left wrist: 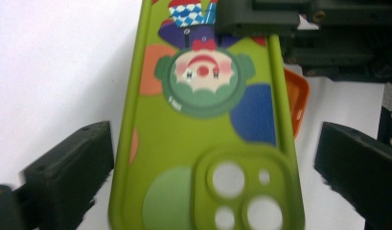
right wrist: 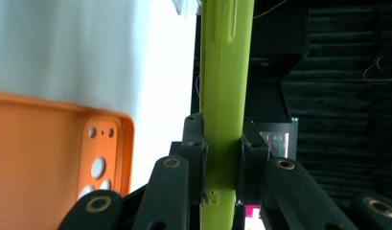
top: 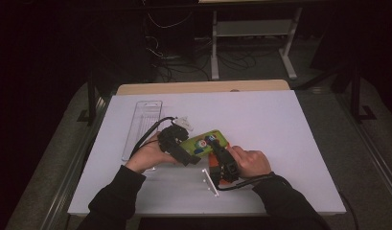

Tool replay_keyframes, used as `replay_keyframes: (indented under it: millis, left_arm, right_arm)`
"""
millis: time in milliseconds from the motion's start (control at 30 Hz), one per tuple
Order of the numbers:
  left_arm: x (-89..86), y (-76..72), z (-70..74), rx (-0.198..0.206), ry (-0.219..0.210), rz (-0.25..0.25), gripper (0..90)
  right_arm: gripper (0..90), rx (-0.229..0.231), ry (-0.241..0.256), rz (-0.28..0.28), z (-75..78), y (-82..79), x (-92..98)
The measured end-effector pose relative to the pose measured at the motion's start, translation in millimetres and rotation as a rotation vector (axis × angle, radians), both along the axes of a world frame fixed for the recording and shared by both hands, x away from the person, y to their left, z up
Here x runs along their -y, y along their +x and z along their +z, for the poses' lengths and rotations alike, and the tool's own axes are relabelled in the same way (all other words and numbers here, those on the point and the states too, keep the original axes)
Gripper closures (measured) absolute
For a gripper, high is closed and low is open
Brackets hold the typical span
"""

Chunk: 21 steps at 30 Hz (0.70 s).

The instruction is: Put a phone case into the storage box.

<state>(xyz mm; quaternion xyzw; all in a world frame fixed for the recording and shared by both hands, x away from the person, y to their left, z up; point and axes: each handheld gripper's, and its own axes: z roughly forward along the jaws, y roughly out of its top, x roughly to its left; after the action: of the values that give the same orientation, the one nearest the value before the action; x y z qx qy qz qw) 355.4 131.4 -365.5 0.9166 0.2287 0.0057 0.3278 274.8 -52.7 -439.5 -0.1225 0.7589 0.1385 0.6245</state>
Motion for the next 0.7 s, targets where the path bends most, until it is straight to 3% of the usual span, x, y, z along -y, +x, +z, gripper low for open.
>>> replay_keyframes:
  millis: [267, 400, 467, 567, 700]
  left_arm:
    - [-16.6, 1.3, 7.0, 0.012, -0.043, 0.036, 0.0]
    - [-22.9, 3.1, 8.4, 0.026, -0.019, 0.013, 0.0]
    - [-22.9, 1.9, 7.3, 0.029, -0.031, 0.028, 0.0]
    - [-23.8, 2.0, 6.1, 0.037, -0.018, 0.013, 0.0]
    - [-23.1, 1.1, 3.4, 0.044, -0.012, 0.014, 0.0]
  right_arm:
    - [75.6, -0.03, 0.032, -0.059, 5.2, 10.0, 16.8]
    - [75.6, -0.065, 0.038, -0.088, 6.8, 13.6, 25.0]
    - [75.6, -0.069, 0.056, -0.103, 8.3, 15.4, 28.6]
    - [75.6, -0.087, 0.102, -0.118, 12.1, 18.6, 34.8]
    - [75.6, -0.137, 0.13, -0.136, 14.8, 20.4, 38.6]
